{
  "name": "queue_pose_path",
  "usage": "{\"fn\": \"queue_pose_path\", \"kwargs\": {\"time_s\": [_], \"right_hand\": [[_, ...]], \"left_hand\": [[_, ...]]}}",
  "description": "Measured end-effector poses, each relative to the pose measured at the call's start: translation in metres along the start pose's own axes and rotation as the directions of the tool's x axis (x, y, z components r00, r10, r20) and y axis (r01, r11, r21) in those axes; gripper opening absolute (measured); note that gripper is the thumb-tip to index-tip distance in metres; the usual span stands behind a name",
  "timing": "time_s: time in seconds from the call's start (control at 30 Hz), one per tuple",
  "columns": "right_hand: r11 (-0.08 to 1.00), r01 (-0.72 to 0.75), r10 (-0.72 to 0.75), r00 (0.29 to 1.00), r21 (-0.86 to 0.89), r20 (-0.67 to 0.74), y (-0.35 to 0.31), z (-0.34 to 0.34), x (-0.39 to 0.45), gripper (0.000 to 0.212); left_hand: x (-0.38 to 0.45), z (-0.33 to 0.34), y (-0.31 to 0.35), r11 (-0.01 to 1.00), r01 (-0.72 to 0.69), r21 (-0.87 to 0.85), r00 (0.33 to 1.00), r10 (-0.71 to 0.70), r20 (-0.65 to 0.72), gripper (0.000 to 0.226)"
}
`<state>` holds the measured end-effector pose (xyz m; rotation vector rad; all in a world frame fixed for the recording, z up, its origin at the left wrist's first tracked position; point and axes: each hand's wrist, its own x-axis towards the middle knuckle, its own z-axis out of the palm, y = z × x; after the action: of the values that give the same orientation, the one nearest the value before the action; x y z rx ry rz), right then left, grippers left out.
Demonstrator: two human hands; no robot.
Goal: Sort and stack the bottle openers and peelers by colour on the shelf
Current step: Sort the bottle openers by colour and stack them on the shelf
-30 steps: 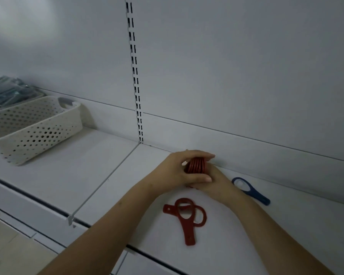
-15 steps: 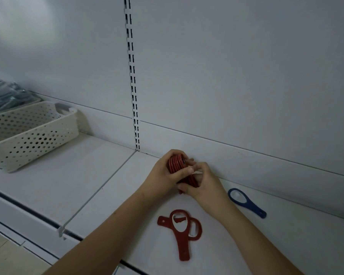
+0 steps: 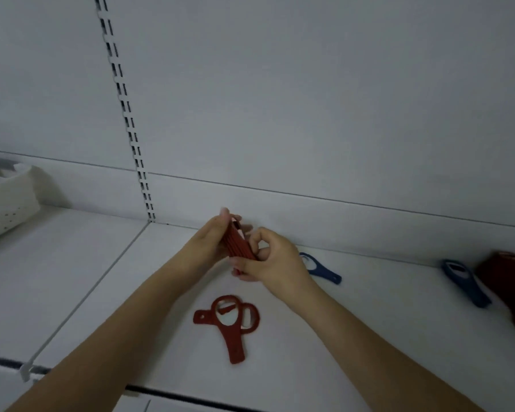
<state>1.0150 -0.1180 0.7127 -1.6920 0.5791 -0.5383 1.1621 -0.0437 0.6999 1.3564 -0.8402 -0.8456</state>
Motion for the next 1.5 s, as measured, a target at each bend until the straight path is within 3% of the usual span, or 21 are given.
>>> {"fn": "queue_pose_path", "kwargs": {"time_s": [0.07, 0.13, 0.2, 0.3, 0.4, 0.5, 0.6, 0.67, 0.73, 0.9, 1.13, 1.33, 1.5], "right_hand": [[1.000, -0.019, 0.020, 0.999, 0.008, -0.048, 0.000, -0.017, -0.012, 0.039], [1.000, -0.023, 0.023, 0.992, -0.002, -0.127, 0.001, -0.043, -0.030, 0.039], [0.998, -0.027, 0.012, 0.975, -0.061, -0.223, 0.002, -0.078, -0.054, 0.039], [0.965, -0.076, -0.028, 0.922, -0.250, -0.386, -0.007, -0.136, -0.098, 0.043], [0.852, -0.202, -0.127, 0.815, -0.483, -0.565, -0.020, -0.191, -0.143, 0.041], [0.654, -0.413, -0.199, 0.715, -0.634, -0.671, -0.035, -0.238, -0.186, 0.036], [0.518, -0.522, -0.214, 0.688, -0.677, -0.694, -0.049, -0.276, -0.218, 0.035], [0.471, -0.562, -0.195, 0.685, -0.680, -0.702, -0.058, -0.292, -0.232, 0.035], [0.446, -0.600, -0.150, 0.682, -0.664, -0.716, -0.063, -0.300, -0.245, 0.036], [0.412, -0.669, 0.024, 0.686, -0.618, -0.727, -0.049, -0.299, -0.285, 0.034], [0.190, -0.745, 0.183, 0.667, -0.639, -0.722, -0.003, -0.295, -0.319, 0.034], [0.150, -0.733, 0.138, 0.680, -0.664, -0.720, 0.015, -0.300, -0.308, 0.033], [0.236, -0.694, 0.145, 0.717, -0.680, -0.682, 0.020, -0.298, -0.307, 0.033]], "left_hand": [[0.004, 0.006, 0.004, 1.000, 0.024, -0.005, 0.999, -0.024, -0.023, 0.066], [0.005, 0.018, 0.007, 0.983, -0.032, 0.180, 0.999, 0.038, -0.028, 0.058], [0.004, 0.039, 0.009, 0.915, -0.159, 0.370, 0.987, 0.143, 0.069, 0.043], [0.001, 0.085, 0.010, 0.739, -0.363, 0.568, 0.924, 0.206, 0.321, 0.021], [-0.004, 0.139, 0.004, 0.628, -0.513, 0.585, 0.829, 0.186, 0.527, 0.016], [-0.010, 0.191, -0.007, 0.534, -0.662, 0.526, 0.688, 0.154, 0.709, 0.043], [-0.009, 0.235, -0.023, 0.475, -0.737, 0.482, 0.596, 0.118, 0.795, 0.066], [-0.009, 0.259, -0.029, 0.453, -0.766, 0.455, 0.567, 0.146, 0.810, 0.058], [-0.007, 0.275, -0.035, 0.448, -0.761, 0.470, 0.583, 0.151, 0.799, 0.048], [-0.003, 0.292, -0.049, 0.460, -0.714, 0.527, 0.650, 0.156, 0.744, 0.065], [-0.001, 0.290, -0.055, 0.478, -0.706, 0.523, 0.665, 0.192, 0.722, 0.050], [-0.003, 0.292, -0.053, 0.466, -0.715, 0.521, 0.659, 0.203, 0.724, 0.048], [-0.003, 0.291, -0.052, 0.466, -0.720, 0.515, 0.655, 0.211, 0.726, 0.047]]}}
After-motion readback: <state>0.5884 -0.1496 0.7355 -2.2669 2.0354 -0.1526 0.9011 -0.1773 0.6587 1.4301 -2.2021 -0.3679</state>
